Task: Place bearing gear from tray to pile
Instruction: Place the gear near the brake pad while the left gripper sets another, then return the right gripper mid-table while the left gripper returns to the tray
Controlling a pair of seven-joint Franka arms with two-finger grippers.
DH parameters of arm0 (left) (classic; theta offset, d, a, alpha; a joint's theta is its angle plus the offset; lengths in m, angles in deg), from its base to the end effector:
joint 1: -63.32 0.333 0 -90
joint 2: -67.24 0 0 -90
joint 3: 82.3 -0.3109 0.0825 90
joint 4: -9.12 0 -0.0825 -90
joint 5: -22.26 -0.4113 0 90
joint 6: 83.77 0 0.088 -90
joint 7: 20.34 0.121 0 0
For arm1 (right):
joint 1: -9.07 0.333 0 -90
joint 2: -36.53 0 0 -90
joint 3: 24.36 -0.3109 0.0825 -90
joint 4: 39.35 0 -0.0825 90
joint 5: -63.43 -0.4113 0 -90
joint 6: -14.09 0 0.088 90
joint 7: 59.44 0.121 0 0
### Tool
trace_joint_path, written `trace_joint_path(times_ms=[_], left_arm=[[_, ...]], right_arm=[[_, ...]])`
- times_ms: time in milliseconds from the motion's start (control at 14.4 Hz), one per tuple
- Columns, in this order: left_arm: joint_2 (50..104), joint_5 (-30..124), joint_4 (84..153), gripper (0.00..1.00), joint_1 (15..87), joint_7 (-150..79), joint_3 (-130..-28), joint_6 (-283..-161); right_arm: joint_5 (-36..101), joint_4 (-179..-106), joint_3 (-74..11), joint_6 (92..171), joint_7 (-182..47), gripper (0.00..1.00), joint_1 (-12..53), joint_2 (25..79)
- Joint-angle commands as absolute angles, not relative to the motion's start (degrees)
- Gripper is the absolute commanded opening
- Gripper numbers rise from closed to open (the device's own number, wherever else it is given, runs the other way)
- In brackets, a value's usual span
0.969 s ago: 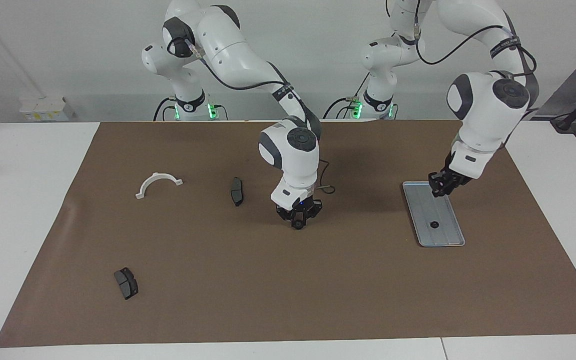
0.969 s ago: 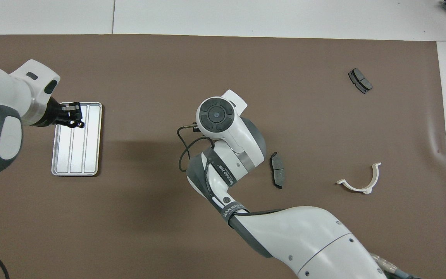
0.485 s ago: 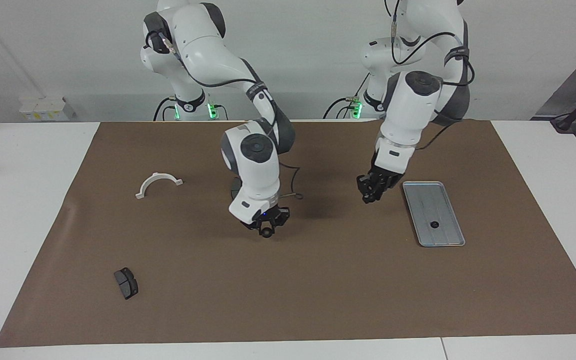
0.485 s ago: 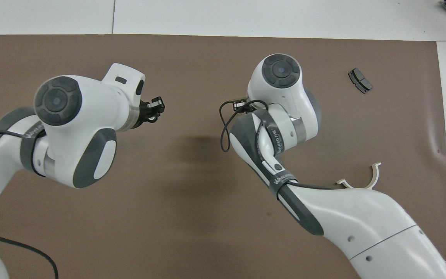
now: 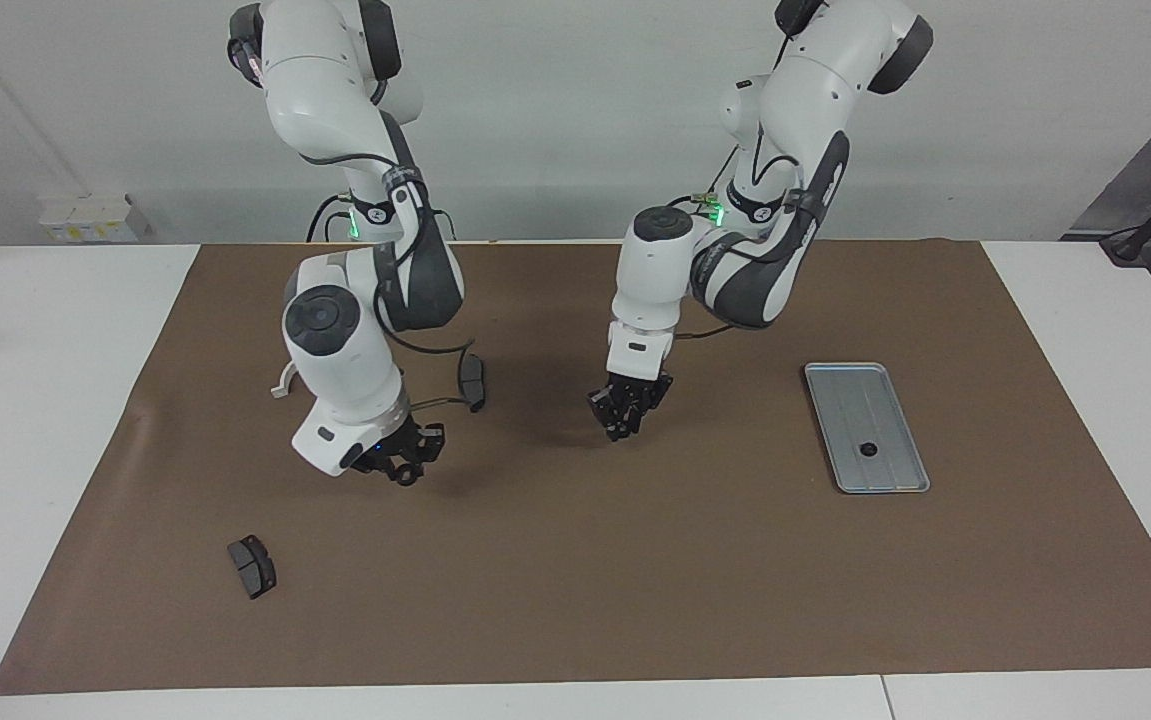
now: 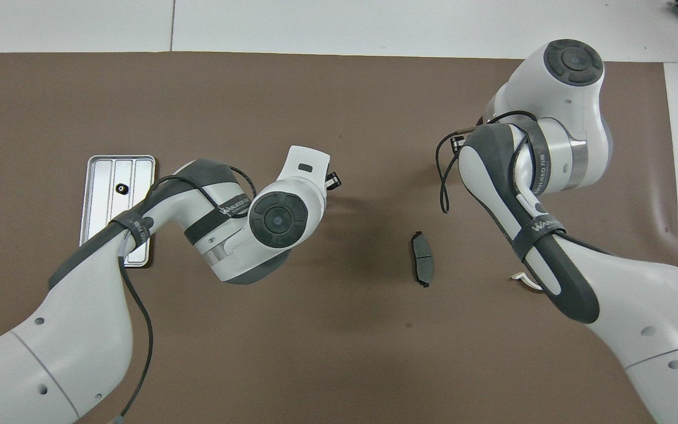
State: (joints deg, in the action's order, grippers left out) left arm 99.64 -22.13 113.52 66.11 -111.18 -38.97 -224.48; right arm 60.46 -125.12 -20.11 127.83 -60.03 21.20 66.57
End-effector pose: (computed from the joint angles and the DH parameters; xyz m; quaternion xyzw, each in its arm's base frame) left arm 0.5515 -0.4116 0.2868 0.9599 0.2247 0.1441 0.0857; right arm 0.7085 0.1092 0.3327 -0.9975 -0.0676 0.0176 0.0038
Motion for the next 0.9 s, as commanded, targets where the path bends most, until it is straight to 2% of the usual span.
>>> trace_joint_path(times_ms=[0, 69, 138, 346, 485, 623, 692, 762, 831], left_arm=[[104.94, -28.36, 109.14, 0.46, 65.96, -116.75, -36.95, -224.30], [104.86, -28.54, 109.23, 0.81, 65.96, -116.75, -36.95, -224.30], [104.86, -28.71, 109.23, 1.00, 65.96, -116.75, -36.95, -224.13], [103.28, -27.93, 108.27, 1.00, 66.66, -116.31, -35.99, -218.79], [99.34, -25.48, 109.05, 1.00, 70.08, -115.52, -35.20, -215.26], [97.04, -24.32, 110.10, 1.00, 73.50, -112.99, -35.28, -214.20], [96.95, -23.88, 110.72, 1.00, 75.43, -109.32, -35.11, -213.24], [96.68, -21.53, 110.64, 1.00, 76.76, -105.28, -35.11, -212.36], [95.90, -18.46, 110.12, 1.00, 77.55, -100.63, -35.63, -211.91]], right_arm=[[60.70, -129.87, -21.02, 129.05, -64.00, 0.13, 16.21, 63.78], [61.75, -130.57, -20.93, 128.96, -64.19, 0.13, 14.80, 63.51], [63.58, -131.71, -20.93, 129.05, -64.19, 0.13, 13.83, 62.99], [66.32, -135.75, -20.84, 130.45, -64.45, 0.13, 9.71, 61.32], [66.41, -138.39, -20.75, 132.82, -65.67, 0.15, 7.94, 60.53], [67.90, -140.68, -20.75, 135.98, -66.65, 0.26, 5.48, 60.00], [68.43, -141.56, -20.75, 137.21, -66.74, 0.36, 4.95, 59.82], [68.70, -141.92, -20.75, 137.92, -66.65, 0.55, 4.33, 59.73], [68.79, -141.83, -20.75, 137.93, -66.74, 0.81, 4.24, 59.73]])
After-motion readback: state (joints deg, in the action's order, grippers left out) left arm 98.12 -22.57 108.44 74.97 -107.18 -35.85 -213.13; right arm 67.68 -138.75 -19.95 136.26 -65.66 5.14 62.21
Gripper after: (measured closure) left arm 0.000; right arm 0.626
